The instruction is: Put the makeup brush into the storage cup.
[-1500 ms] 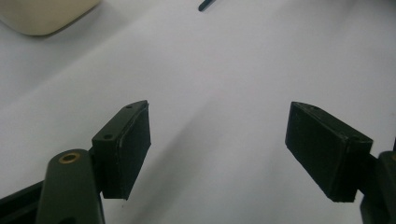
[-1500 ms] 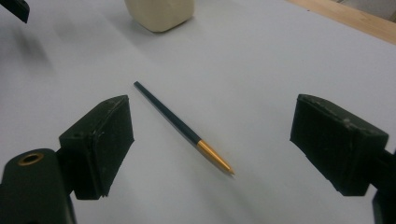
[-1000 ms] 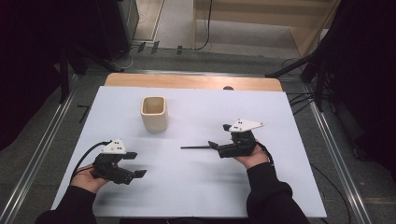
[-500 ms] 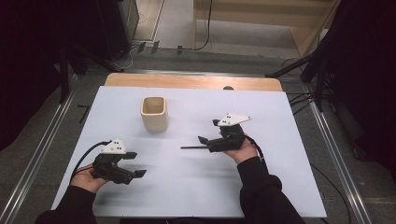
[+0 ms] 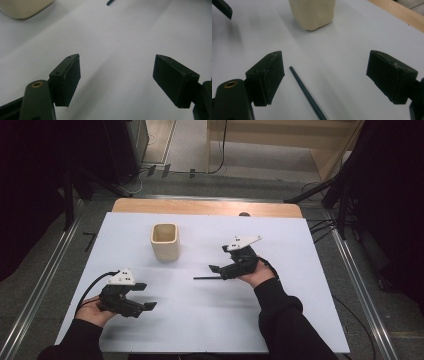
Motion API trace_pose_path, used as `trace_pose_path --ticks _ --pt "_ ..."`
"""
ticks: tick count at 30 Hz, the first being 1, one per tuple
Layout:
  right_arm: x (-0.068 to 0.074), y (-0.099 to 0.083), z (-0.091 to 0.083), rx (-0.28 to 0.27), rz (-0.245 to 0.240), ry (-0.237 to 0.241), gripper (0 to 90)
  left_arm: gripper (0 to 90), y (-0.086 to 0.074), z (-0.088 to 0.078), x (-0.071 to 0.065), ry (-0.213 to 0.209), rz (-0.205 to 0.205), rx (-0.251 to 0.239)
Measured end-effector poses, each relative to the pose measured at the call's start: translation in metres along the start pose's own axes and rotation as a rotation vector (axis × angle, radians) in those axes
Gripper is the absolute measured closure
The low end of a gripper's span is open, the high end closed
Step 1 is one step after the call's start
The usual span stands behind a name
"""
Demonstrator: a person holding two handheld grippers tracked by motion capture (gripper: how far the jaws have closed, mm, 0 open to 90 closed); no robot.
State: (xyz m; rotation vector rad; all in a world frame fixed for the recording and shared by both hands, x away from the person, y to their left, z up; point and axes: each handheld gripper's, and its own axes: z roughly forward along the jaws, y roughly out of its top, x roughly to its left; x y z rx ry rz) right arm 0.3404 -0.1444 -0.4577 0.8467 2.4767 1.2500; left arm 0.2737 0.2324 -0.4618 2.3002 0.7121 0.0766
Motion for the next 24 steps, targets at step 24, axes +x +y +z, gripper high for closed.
trace_pose_path --ticks 24 --pt "-0.026 0.016 -0.006 0.125 -0.246 0.248 16.4 23.0 0.000 0.001 0.000 0.000 0.000 0.002"
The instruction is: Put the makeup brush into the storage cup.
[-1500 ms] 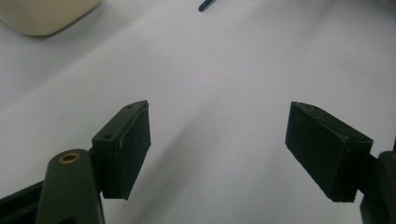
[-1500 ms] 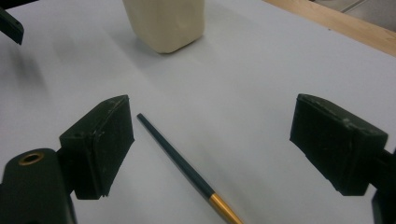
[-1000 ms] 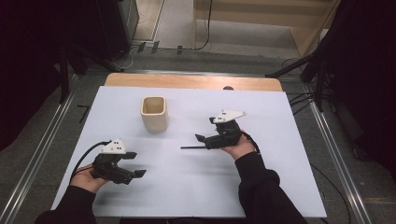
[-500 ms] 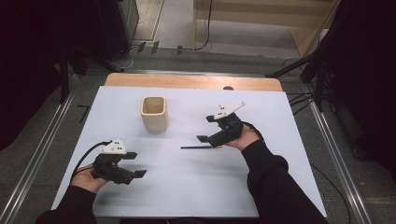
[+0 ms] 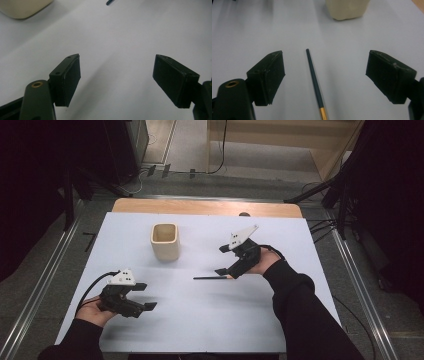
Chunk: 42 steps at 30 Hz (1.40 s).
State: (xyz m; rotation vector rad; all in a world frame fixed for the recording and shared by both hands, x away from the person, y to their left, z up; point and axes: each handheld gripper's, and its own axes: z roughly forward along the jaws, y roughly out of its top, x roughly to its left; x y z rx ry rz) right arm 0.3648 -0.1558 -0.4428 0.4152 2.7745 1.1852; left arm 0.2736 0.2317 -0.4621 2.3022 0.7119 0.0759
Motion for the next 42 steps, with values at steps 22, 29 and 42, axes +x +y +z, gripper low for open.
trace_pose_path --ticks 22,29,42 --pt "-0.004 0.020 0.004 0.284 -0.089 0.022 20.7 23.0 0.000 0.000 0.000 -0.002 0.001 -0.006" --pt "-0.003 0.028 0.008 0.367 -0.120 0.026 20.9 23.0 0.000 0.000 0.000 -0.001 0.002 -0.010" --pt "0.000 0.036 0.016 0.502 -0.162 0.002 22.7 23.0 0.000 0.000 0.000 -0.001 0.002 -0.007"
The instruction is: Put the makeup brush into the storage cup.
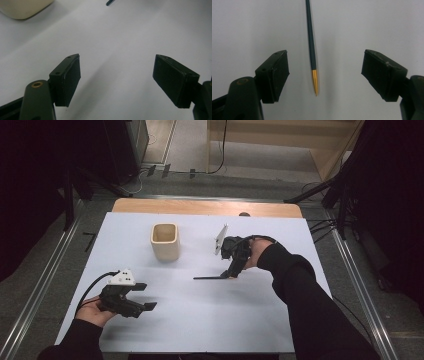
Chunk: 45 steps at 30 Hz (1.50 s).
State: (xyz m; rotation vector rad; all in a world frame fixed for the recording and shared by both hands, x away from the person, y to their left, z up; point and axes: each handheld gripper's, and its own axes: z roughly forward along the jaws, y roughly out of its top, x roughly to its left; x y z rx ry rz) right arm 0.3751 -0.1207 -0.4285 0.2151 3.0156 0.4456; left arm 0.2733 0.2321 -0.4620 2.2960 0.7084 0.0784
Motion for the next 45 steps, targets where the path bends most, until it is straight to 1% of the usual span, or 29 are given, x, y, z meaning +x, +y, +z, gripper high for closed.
trace_pose_path --ticks 2,4,6,7,13,17,18,19,21,24,26,27,28,33,35,36,41,44,45 --pt "0.000 0.001 0.001 0.016 -0.013 0.001 23.0 23.0 0.000 0.000 0.000 0.000 0.000 0.000" --pt "0.001 0.002 0.003 0.031 -0.007 0.000 23.2 23.0 0.000 0.000 0.000 -0.002 0.001 0.000" --pt "0.002 0.002 0.004 0.043 -0.011 0.007 23.2 23.0 0.000 0.000 0.000 -0.002 0.001 0.000" --pt "0.002 0.003 0.005 0.049 -0.020 0.002 23.3 23.0 0.000 0.000 0.000 -0.003 0.001 0.000" --pt "0.002 0.005 0.009 0.057 -0.018 0.007 23.3 23.0 0.000 0.000 0.000 -0.002 0.001 0.000" --pt "0.003 0.005 0.012 0.050 -0.030 0.007 23.3 23.0 0.000 0.000 0.000 -0.003 0.001 -0.002" --pt "0.004 0.006 0.013 0.054 -0.020 0.004 23.2 23.0 0.000 0.000 0.000 -0.003 0.001 -0.001" --pt "0.004 0.006 0.015 0.054 -0.034 0.009 23.3 23.0 0.000 0.000 0.000 -0.002 0.001 0.000" --pt "0.004 0.007 0.017 0.063 -0.035 0.007 23.2 23.0 0.000 0.000 0.000 -0.002 0.001 -0.002" --pt "0.004 0.008 0.021 0.074 -0.041 0.017 23.2 23.0 0.000 0.000 0.000 -0.002 0.002 0.000" --pt "0.005 0.008 0.023 0.081 -0.037 0.022 22.9 23.0 0.000 0.000 0.000 -0.002 0.002 0.000" --pt "0.006 0.009 0.024 0.085 -0.025 0.020 22.6 23.0 0.000 0.000 0.000 -0.002 0.001 -0.002" --pt "0.005 0.009 0.026 0.087 -0.035 0.021 22.5 23.0 0.000 0.000 0.000 -0.002 0.002 -0.003" --pt "0.006 0.010 0.032 0.105 -0.038 0.030 22.5 23.0 0.000 0.000 0.000 -0.001 0.003 -0.001" --pt "0.007 0.009 0.034 0.095 -0.028 0.033 23.2 23.0 0.000 -0.001 0.000 -0.001 0.002 -0.002" --pt "0.007 0.009 0.035 0.090 -0.030 0.027 23.8 23.0 0.000 -0.001 0.000 -0.001 0.002 -0.001" --pt "0.008 0.004 0.041 0.103 -0.020 0.023 26.2 23.0 0.000 0.000 0.000 -0.003 0.004 -0.003" --pt "0.007 0.003 0.043 0.113 -0.027 0.025 29.3 23.0 0.000 0.000 0.000 -0.001 0.003 -0.003" --pt "0.006 0.002 0.044 0.112 -0.022 0.031 32.3 23.0 0.000 0.000 0.000 -0.001 0.003 -0.003"
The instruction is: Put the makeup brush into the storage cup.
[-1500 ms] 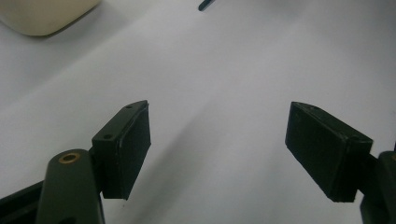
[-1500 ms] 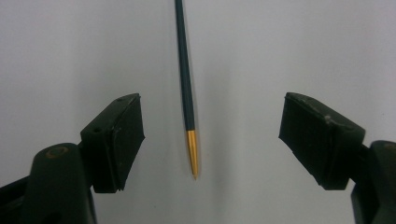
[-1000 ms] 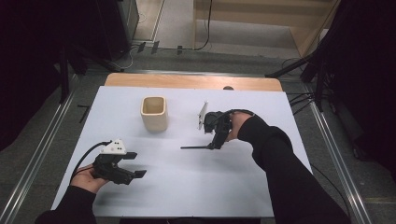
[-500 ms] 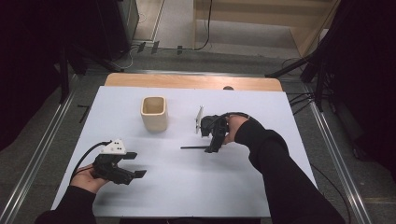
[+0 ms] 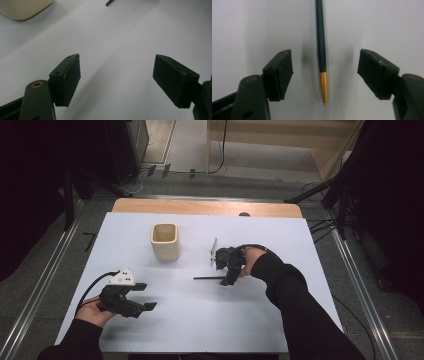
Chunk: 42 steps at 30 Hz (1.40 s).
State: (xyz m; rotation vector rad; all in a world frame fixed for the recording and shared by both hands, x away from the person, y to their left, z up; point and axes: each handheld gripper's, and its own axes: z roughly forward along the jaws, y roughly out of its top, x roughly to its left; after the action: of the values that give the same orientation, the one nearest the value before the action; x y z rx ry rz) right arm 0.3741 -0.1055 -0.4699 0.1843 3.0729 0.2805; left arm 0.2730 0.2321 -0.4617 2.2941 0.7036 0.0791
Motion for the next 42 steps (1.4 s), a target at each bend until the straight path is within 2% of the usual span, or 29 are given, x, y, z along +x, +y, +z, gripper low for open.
trace_pose_path --ticks 2,6,7,9,11,16,17,21,25,27,32,35,37,42 --pt "-0.001 -0.001 0.001 -0.012 0.014 0.009 35.7 23.0 0.000 0.000 0.000 0.000 0.000 0.002" --pt "-0.001 -0.003 0.007 0.009 0.010 0.006 39.7 23.0 0.000 0.000 0.000 -0.001 0.001 0.002" --pt "-0.001 -0.004 0.008 0.018 0.023 0.013 41.3 23.0 0.000 0.000 0.000 -0.002 0.001 0.002" --pt "-0.002 -0.005 0.011 0.031 0.013 0.014 41.7 23.0 0.000 0.000 0.000 -0.001 0.000 0.000" --pt "-0.003 -0.006 0.010 0.024 0.021 0.015 44.1 23.0 0.000 0.000 0.000 -0.001 0.001 0.000" --pt "-0.003 -0.007 0.010 0.026 0.014 0.013 52.6 23.0 0.000 0.000 0.000 -0.001 0.002 0.004" --pt "-0.004 -0.007 0.009 0.025 -0.001 0.014 54.9 23.0 0.000 0.000 0.000 -0.001 0.001 0.004" --pt "-0.002 -0.006 0.008 0.039 -0.001 0.012 61.2 23.0 0.000 0.001 0.000 -0.001 0.004 0.004" --pt "-0.002 -0.004 0.008 0.058 -0.023 0.018 67.9 23.0 0.000 0.001 -0.001 -0.001 0.005 0.007" --pt "-0.001 -0.002 0.008 0.065 -0.018 0.017 70.3 22.9 0.000 0.001 -0.001 -0.001 0.005 0.007" --pt "-0.002 0.002 0.009 0.091 -0.042 0.018 74.1 23.0 0.001 0.001 -0.001 0.000 0.007 0.010" --pt "-0.001 0.004 0.009 0.109 -0.029 0.019 76.6 23.0 0.001 0.001 -0.001 0.000 0.008 0.010" --pt "-0.001 0.005 0.009 0.112 -0.047 0.022 78.4 23.0 0.001 0.001 -0.001 0.000 0.008 0.009" --pt "-0.002 0.005 0.009 0.109 -0.028 0.039 83.8 23.0 0.001 0.001 -0.001 -0.001 0.008 0.008"
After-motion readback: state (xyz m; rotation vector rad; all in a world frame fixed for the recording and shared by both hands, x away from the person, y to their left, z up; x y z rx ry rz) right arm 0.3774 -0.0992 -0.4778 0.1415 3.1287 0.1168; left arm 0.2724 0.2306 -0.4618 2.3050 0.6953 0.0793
